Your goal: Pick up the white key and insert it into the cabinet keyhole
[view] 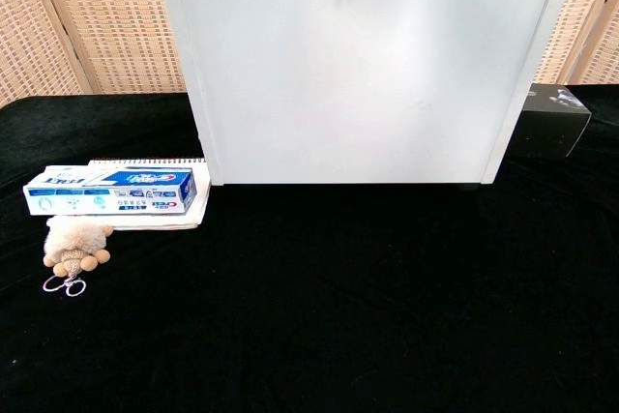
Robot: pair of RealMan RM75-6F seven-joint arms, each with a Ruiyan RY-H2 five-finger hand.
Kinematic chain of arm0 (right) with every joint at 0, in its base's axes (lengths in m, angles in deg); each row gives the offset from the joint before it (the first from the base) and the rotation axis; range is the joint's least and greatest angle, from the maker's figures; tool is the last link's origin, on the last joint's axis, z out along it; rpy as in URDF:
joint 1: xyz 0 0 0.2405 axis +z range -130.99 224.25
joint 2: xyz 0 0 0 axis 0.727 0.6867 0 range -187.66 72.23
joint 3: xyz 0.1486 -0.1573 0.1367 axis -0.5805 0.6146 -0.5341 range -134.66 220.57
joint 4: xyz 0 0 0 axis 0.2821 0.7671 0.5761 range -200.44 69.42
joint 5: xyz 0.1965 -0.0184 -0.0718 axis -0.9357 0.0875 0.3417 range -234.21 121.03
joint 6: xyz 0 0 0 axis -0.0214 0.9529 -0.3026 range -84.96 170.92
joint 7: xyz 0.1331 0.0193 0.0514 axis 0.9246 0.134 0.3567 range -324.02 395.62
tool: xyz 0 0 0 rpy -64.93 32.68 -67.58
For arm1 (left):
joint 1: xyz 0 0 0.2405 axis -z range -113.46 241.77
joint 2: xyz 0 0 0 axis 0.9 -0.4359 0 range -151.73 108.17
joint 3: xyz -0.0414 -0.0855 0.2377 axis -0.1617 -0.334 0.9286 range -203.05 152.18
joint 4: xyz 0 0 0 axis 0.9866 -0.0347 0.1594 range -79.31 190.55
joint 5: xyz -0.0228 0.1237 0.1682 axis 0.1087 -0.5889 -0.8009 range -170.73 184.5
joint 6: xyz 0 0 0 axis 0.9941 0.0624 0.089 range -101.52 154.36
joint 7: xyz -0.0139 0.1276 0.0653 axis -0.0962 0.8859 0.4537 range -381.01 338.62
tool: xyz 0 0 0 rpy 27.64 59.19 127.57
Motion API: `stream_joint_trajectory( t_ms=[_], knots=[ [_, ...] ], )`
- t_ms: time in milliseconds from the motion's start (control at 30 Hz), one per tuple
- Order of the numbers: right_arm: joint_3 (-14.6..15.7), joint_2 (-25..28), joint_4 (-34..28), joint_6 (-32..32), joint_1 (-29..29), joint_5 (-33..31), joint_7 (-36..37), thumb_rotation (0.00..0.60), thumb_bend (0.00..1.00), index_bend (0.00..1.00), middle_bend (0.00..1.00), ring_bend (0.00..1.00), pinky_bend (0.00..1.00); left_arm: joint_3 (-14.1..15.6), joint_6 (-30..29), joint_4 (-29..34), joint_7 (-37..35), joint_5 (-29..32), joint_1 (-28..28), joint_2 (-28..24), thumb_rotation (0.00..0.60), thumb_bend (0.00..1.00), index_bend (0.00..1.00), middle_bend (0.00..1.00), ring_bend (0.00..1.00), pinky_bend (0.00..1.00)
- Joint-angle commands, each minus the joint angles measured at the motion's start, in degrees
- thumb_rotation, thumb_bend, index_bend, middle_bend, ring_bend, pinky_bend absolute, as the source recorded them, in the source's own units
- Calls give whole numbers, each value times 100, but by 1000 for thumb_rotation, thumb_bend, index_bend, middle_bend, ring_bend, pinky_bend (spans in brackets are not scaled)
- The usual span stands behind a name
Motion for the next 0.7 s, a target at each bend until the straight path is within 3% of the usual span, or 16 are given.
stream_joint_trajectory(
  t_ms=[33, 700],
  knots=[
    [21, 18, 35, 20, -20, -30, -9, 600, 620, 708, 894, 836, 1000, -2, -5, 1, -1, 0, -2, 0, 600, 0, 0, 0, 0, 0],
    [206, 116, 151, 227, -110, -52, 78, 600, 619, 709, 894, 834, 1000, 0, -4, 14, 67, -7, 11, 19, 600, 0, 0, 0, 0, 0]
  ],
)
